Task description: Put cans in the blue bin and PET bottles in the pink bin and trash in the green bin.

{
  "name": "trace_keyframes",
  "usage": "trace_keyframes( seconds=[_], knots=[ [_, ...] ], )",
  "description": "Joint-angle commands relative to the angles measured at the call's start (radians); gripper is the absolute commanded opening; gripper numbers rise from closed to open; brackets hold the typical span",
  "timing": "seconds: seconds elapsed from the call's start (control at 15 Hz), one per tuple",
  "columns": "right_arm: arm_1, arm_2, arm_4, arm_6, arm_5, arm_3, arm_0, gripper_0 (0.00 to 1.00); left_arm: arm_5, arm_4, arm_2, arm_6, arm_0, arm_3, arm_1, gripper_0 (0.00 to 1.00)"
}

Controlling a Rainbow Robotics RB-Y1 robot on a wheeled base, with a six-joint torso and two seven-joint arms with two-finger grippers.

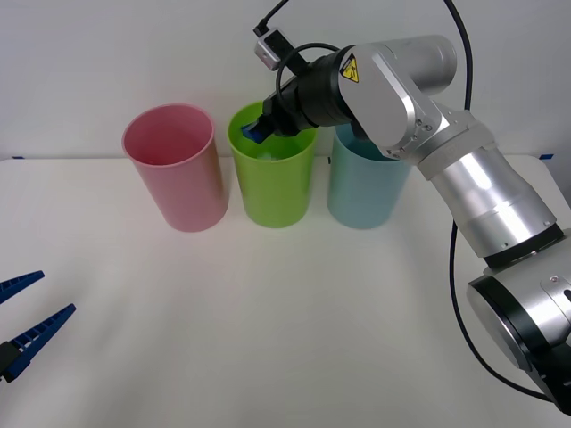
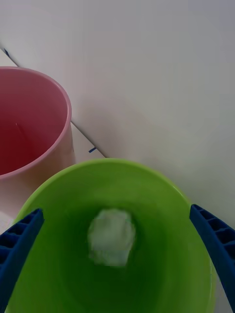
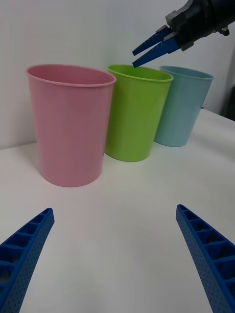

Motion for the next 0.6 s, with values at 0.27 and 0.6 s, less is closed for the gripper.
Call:
trace_keyframes(
  seconds=[0.27,0.6],
  knots=[
    [-0.003,-0.024,-0.025,-0.003,-0.002,-0.018,0.000,1.00,0.000,0.000,0.000,0.000,0.000,0.000,0.000,0.85],
    [-0.092,-0.170,-0.198,-0.028,-0.141,-0.299,0.061,1.00,0.000,0.000,0.000,0.000,0.000,0.000,0.000,0.85]
  ],
)
